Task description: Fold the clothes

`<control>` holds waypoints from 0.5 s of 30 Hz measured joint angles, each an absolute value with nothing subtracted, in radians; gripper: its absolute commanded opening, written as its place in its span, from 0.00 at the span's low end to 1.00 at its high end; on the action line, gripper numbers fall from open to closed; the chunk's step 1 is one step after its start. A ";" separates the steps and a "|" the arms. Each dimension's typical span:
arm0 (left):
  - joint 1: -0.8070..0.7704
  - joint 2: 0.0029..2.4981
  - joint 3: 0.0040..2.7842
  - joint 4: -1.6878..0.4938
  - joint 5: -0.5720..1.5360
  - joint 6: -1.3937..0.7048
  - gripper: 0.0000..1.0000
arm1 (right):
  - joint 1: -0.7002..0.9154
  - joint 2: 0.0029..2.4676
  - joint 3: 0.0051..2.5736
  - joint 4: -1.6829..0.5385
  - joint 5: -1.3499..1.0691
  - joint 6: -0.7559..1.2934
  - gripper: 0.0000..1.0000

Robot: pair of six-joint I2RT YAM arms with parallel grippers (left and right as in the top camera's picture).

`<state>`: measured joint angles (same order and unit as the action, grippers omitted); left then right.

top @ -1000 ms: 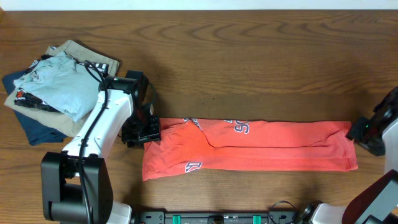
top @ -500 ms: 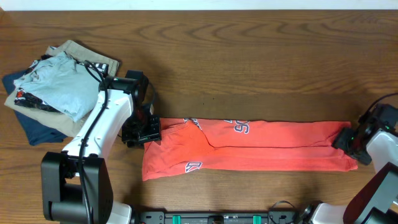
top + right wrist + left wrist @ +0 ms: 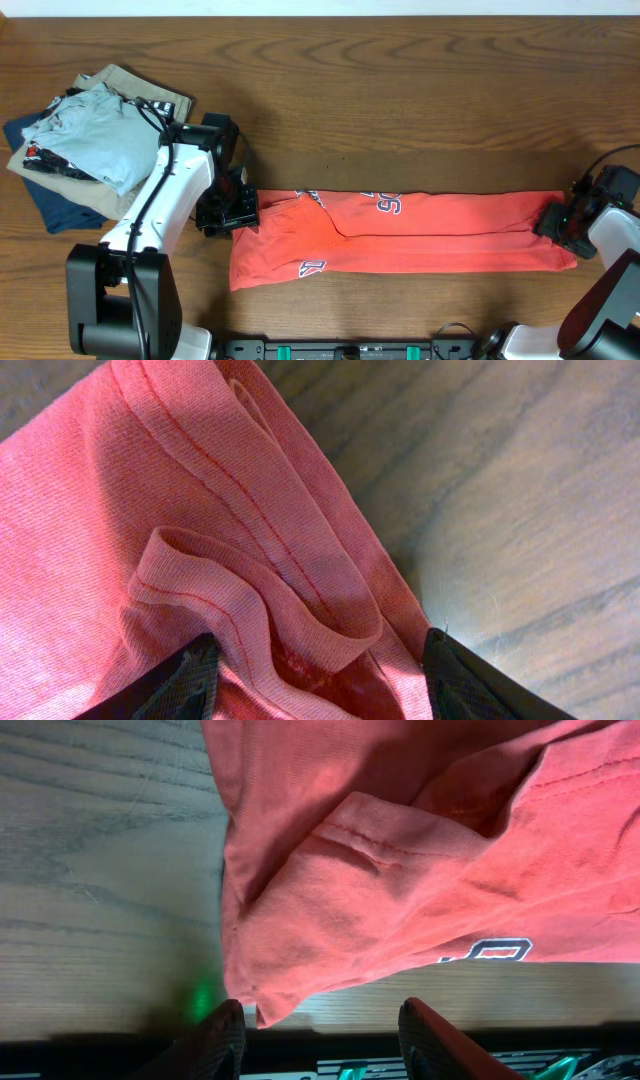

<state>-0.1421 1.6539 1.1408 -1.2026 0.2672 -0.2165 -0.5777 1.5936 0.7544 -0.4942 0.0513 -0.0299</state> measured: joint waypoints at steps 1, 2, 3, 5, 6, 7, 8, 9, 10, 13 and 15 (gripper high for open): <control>-0.142 1.654 1.141 -1.203 0.267 -0.216 0.52 | -0.578 1.598 0.757 -0.492 0.048 -0.033 0.62; -0.142 1.654 1.141 -1.203 0.267 -0.216 0.52 | -0.578 1.603 0.760 -0.490 0.044 -0.036 0.61; -0.142 1.654 1.141 -1.203 0.267 -0.216 0.52 | -0.578 1.605 0.761 -0.488 0.042 -0.038 0.59; -0.142 1.654 1.141 -1.203 0.267 -0.216 0.52 | -0.578 1.610 0.764 -0.482 0.034 -0.043 0.55; -0.142 1.654 1.141 -1.203 0.267 -0.216 0.52 | -0.578 1.611 0.764 -0.477 0.031 -0.046 0.54; -0.142 1.654 1.141 -1.203 0.267 -0.216 0.52 | -0.578 1.612 0.764 -0.474 0.025 -0.048 0.52; -0.142 1.654 1.141 -1.203 0.267 -0.216 0.52 | -0.578 1.613 0.764 -0.471 0.020 -0.049 0.48; -0.142 1.654 1.141 -1.203 0.267 -0.216 0.52 | -0.578 1.613 0.764 -0.467 0.016 -0.051 0.43; -0.142 1.654 1.141 -1.203 0.267 -0.216 0.52 | -0.578 1.613 0.764 -0.464 0.009 -0.055 0.37; -0.142 1.654 1.141 -1.203 0.267 -0.216 0.52 | -0.577 1.618 0.765 -0.446 -0.004 -0.058 0.25; -0.142 1.654 1.141 -1.203 0.267 -0.216 0.52 | -0.577 1.620 0.765 -0.436 -0.005 -0.056 0.19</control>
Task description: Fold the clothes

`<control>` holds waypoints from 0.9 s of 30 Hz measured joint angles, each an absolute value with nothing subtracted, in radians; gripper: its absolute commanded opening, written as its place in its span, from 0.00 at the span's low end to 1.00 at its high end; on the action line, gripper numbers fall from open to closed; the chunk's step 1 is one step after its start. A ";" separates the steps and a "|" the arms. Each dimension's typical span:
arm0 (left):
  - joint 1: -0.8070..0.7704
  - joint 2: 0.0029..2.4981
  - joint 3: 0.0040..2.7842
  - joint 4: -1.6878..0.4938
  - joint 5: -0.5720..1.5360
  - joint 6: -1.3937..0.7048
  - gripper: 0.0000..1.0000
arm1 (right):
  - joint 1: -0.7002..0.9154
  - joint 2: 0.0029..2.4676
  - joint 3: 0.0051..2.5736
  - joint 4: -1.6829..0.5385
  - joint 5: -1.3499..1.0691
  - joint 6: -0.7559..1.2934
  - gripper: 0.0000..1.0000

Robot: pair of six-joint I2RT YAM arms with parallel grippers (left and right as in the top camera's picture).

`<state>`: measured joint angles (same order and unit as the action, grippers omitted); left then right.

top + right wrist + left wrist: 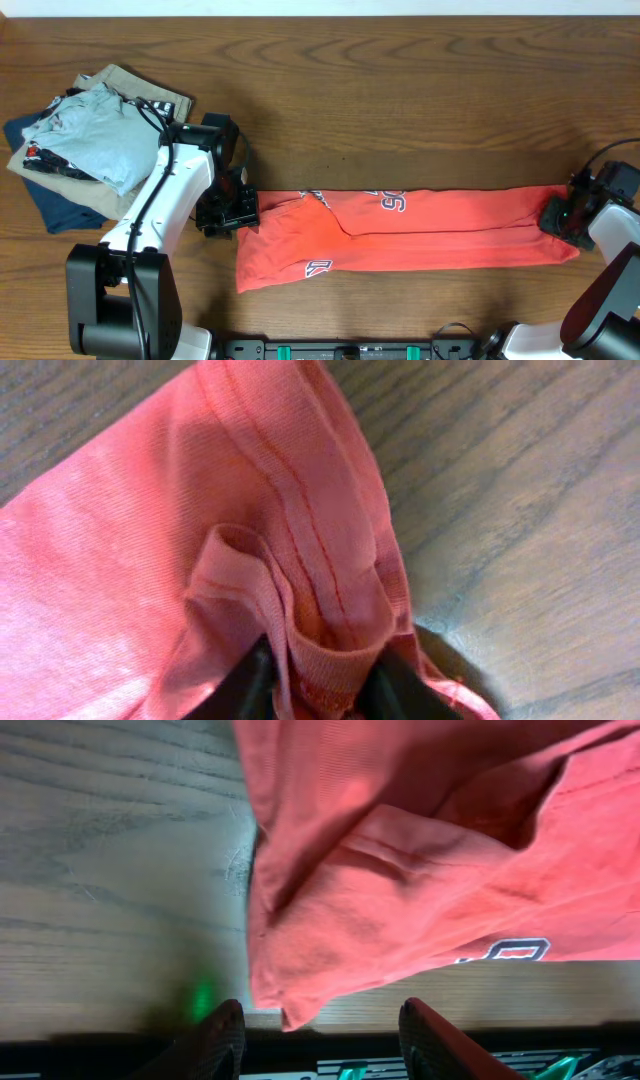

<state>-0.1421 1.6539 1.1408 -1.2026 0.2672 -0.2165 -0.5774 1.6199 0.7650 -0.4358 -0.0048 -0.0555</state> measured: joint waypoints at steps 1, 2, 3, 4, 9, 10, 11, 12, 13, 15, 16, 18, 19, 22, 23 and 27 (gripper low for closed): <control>-0.142 1.654 1.141 -1.203 0.267 -0.216 0.52 | -0.577 1.621 0.765 -0.434 -0.005 -0.056 0.15; -0.142 1.654 1.141 -1.203 0.267 -0.216 0.52 | -0.577 1.621 0.765 -0.429 -0.006 -0.058 0.10; -0.142 1.654 1.141 -1.203 0.267 -0.216 0.52 | -0.577 1.622 0.765 -0.424 -0.005 -0.056 0.05; -0.142 1.654 1.141 -1.203 0.267 -0.216 0.52 | -0.577 1.622 0.765 -0.421 -0.005 -0.059 0.01; -0.142 1.654 1.141 -1.203 0.267 -0.216 0.52 | -0.577 1.623 0.765 -0.408 -0.001 -0.059 0.01; -0.142 1.654 1.141 -1.202 0.267 -0.216 0.52 | -0.577 1.623 0.765 -0.407 -0.001 -0.059 0.01; -0.142 1.654 1.141 -1.201 0.267 -0.216 0.52 | -0.577 1.623 0.765 -0.407 -0.001 -0.059 0.01; -0.142 1.654 1.141 -1.199 0.267 -0.216 0.52 | -0.577 1.623 0.767 -0.411 0.000 -0.059 0.01; -0.142 1.654 1.141 -1.196 0.267 -0.216 0.52 | -0.577 1.625 0.771 -0.418 0.001 -0.059 0.01; -0.142 1.654 1.141 -1.196 0.267 -0.216 0.52 | -0.577 1.635 0.789 -0.442 0.003 -0.059 0.01; -0.142 1.654 1.141 -1.196 0.267 -0.216 0.52 | -0.577 1.640 0.799 -0.460 0.004 -0.057 0.01; -0.142 1.654 1.141 -1.195 0.267 -0.216 0.52 | -0.577 1.652 0.825 -0.500 0.013 -0.051 0.01; -0.142 1.654 1.141 -1.195 0.267 -0.216 0.52 | -0.575 1.658 0.840 -0.531 0.018 -0.047 0.01; -0.142 1.654 1.141 -1.187 0.267 -0.216 0.52 | -0.568 1.670 0.883 -0.618 0.018 -0.035 0.01; -0.142 1.654 1.141 -1.183 0.267 -0.216 0.52 | -0.560 1.671 0.897 -0.641 0.017 -0.033 0.01; -0.142 1.654 1.141 -1.177 0.267 -0.216 0.53 | -0.479 1.660 0.952 -0.700 0.013 -0.030 0.01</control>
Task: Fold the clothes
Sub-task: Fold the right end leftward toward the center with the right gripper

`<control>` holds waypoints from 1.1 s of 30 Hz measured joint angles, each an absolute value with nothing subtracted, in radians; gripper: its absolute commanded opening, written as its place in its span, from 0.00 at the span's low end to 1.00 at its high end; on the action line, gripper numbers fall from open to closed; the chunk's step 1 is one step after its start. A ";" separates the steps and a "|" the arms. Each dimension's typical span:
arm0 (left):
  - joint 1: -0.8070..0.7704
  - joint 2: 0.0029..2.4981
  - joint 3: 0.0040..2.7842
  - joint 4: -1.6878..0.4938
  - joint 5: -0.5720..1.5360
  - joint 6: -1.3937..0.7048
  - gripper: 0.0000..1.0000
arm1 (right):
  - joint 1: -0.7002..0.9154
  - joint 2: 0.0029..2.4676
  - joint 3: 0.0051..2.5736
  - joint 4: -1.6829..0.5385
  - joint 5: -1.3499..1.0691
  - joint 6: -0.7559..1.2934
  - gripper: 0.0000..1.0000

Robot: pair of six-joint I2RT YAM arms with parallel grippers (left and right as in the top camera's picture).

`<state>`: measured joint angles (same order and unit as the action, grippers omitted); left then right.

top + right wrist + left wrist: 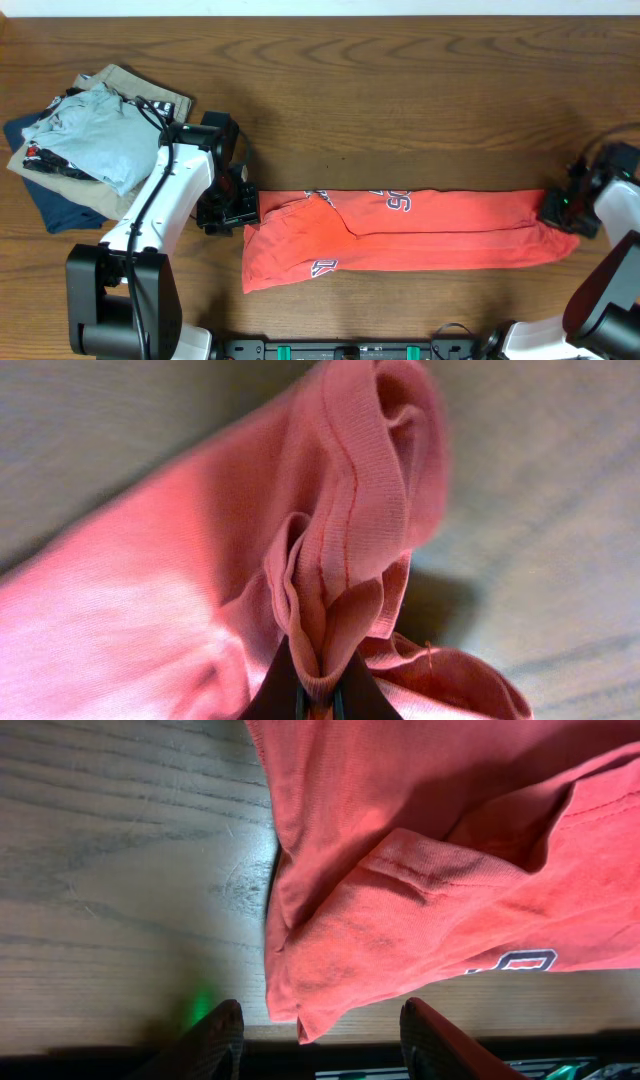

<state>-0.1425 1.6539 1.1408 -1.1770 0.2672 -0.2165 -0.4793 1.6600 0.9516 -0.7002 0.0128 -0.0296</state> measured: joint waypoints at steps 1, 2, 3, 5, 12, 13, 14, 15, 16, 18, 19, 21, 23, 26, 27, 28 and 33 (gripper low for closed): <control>-0.142 1.654 1.141 -1.177 0.267 -0.216 0.53 | -0.447 1.647 0.959 -0.709 0.012 -0.030 0.01; -0.142 1.654 1.141 -1.177 0.267 -0.216 0.52 | -0.421 1.632 0.962 -0.715 0.008 -0.030 0.01; -0.142 1.654 1.141 -1.177 0.267 -0.216 0.53 | -0.390 1.611 0.962 -0.723 0.006 -0.030 0.01; -0.142 1.654 1.141 -1.177 0.267 -0.216 0.52 | -0.337 1.570 0.963 -0.742 -0.001 -0.030 0.01; -0.142 1.654 1.141 -1.177 0.268 -0.216 0.52 | -0.134 1.478 0.969 -0.863 -0.036 0.018 0.01; -0.142 1.654 1.141 -1.177 0.267 -0.216 0.52 | -0.114 1.478 0.969 -0.872 -0.041 0.027 0.01; -0.142 1.654 1.141 -1.177 0.267 -0.216 0.52 | -0.084 1.478 0.968 -0.882 -0.051 0.044 0.01; -0.142 1.654 1.141 -1.177 0.267 -0.216 0.53 | -0.065 1.478 0.968 -0.886 -0.056 0.054 0.01; -0.142 1.654 1.141 -1.177 0.267 -0.216 0.53 | -0.035 1.478 0.968 -0.888 -0.065 0.070 0.01; -0.142 1.654 1.141 -1.177 0.268 -0.216 0.53 | 0.014 1.478 0.968 -0.890 -0.076 0.099 0.01; -0.142 1.654 1.141 -1.178 0.268 -0.216 0.53 | 0.041 1.478 0.968 -0.890 -0.081 0.115 0.01; -0.142 1.654 1.141 -1.178 0.268 -0.216 0.53 | 0.085 1.478 0.968 -0.891 -0.092 0.144 0.01; -0.142 1.654 1.141 -1.178 0.267 -0.216 0.53 | 0.129 1.478 0.968 -0.895 -0.102 0.175 0.01; -0.142 1.654 1.141 -1.178 0.267 -0.216 0.52 | 0.180 1.478 0.968 -0.895 -0.112 0.215 0.01; -0.142 1.654 1.141 -1.178 0.267 -0.216 0.52 | 0.195 1.478 0.968 -0.893 -0.114 0.227 0.01; -0.142 1.654 1.141 -1.178 0.268 -0.216 0.52 | 0.212 1.478 0.968 -0.892 -0.116 0.239 0.01; -0.142 1.654 1.141 -1.177 0.267 -0.216 0.52 | 0.261 1.478 0.968 -0.890 -0.122 0.282 0.01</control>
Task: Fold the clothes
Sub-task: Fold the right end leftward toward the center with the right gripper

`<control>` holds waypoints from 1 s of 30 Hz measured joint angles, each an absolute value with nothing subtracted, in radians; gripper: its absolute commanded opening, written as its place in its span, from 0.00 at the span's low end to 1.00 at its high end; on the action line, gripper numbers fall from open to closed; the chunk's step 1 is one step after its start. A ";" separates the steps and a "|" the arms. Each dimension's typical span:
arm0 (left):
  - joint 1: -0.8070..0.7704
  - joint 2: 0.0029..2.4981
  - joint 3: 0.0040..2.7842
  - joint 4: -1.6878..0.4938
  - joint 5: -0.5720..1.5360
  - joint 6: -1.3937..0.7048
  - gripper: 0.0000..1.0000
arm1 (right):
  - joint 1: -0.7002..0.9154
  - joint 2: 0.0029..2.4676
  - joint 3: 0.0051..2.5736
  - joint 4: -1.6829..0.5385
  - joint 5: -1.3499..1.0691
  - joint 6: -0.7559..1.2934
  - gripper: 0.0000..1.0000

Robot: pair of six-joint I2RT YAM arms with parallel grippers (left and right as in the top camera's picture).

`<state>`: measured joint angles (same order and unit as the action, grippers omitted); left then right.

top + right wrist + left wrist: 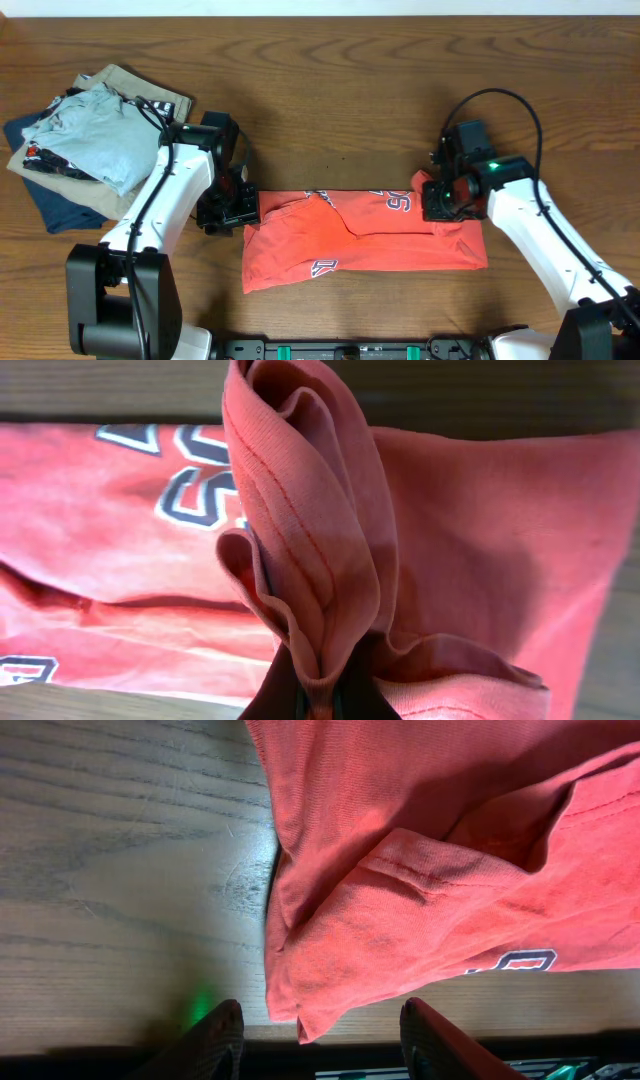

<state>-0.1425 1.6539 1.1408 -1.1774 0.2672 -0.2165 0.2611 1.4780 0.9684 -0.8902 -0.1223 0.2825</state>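
A red-orange T-shirt (pixel 350 245) with navy-and-white lettering lies folded lengthwise near the table's front edge. Its right end is doubled back over the middle. My right gripper (pixel 440 197) is shut on the bunched hem (pixel 300 550) of that end, held over the shirt's lettering. My left gripper (pixel 232 210) stands at the shirt's left end, open, its fingers (pixel 215 1035) just off the shirt's corner (pixel 300 1020) with nothing between them.
A pile of other clothes (pixel 85 140), light blue, tan and navy, sits at the back left. The wooden table (pixel 400 90) stretches behind the shirt. The table's front edge runs just below the shirt.
My right gripper, shut on the shirt's right end, has moved far to the left, from the right table edge to over the shirt's middle. The shirt now looks much shorter. The left arm is unmoved.
The shirt lay stretched across the table, my right gripper open round its right end and my left open at its left end. The right then shut on the hem. The shirt shifted slightly rightward, and now its right end is carried over the middle.
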 measured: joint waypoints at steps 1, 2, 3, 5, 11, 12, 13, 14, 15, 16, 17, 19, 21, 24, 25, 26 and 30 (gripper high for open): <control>-0.142 1.654 1.141 -1.178 0.267 -0.216 0.52 | 0.271 1.478 0.968 -0.888 -0.121 0.286 0.01; -0.142 1.654 1.141 -1.178 0.268 -0.216 0.52 | 0.278 1.478 0.968 -0.888 -0.123 0.290 0.01; -0.142 1.654 1.141 -1.178 0.268 -0.216 0.52 | 0.287 1.478 0.968 -0.888 -0.123 0.296 0.01; -0.142 1.654 1.141 -1.177 0.267 -0.216 0.53 | 0.299 1.478 0.968 -0.888 -0.124 0.304 0.02; -0.142 1.654 1.141 -1.177 0.267 -0.216 0.53 | 0.319 1.478 0.968 -0.882 -0.159 0.319 0.20; -0.142 1.654 1.141 -1.178 0.267 -0.216 0.52 | 0.321 1.478 0.968 -0.877 -0.171 0.322 0.24; -0.142 1.654 1.141 -1.177 0.267 -0.216 0.52 | 0.323 1.478 0.968 -0.872 -0.182 0.326 0.24; -0.142 1.654 1.141 -1.177 0.267 -0.216 0.52 | 0.324 1.478 0.968 -0.866 -0.199 0.324 0.24; -0.142 1.654 1.141 -1.177 0.267 -0.216 0.53 | 0.324 1.478 0.968 -0.857 -0.218 0.325 0.24; -0.142 1.654 1.141 -1.177 0.267 -0.216 0.53 | 0.325 1.478 0.968 -0.852 -0.231 0.325 0.25; -0.142 1.654 1.141 -1.177 0.267 -0.216 0.53 | 0.325 1.478 0.968 -0.847 -0.244 0.324 0.27; -0.142 1.654 1.141 -1.178 0.267 -0.216 0.52 | 0.325 1.478 0.968 -0.846 -0.255 0.320 0.29; -0.142 1.654 1.141 -1.177 0.267 -0.216 0.52 | 0.325 1.478 0.968 -0.847 -0.253 0.318 0.31; -0.142 1.654 1.141 -1.177 0.267 -0.216 0.52 | 0.325 1.478 0.968 -0.852 -0.192 0.313 0.32; -0.142 1.654 1.141 -1.178 0.268 -0.216 0.53 | 0.324 1.478 0.968 -0.860 -0.159 0.317 0.33; -0.142 1.654 1.141 -1.178 0.267 -0.216 0.53 | 0.323 1.478 0.968 -0.870 -0.124 0.327 0.34; -0.142 1.654 1.141 -1.177 0.268 -0.216 0.52 | 0.306 1.478 0.968 -0.932 0.038 0.387 0.36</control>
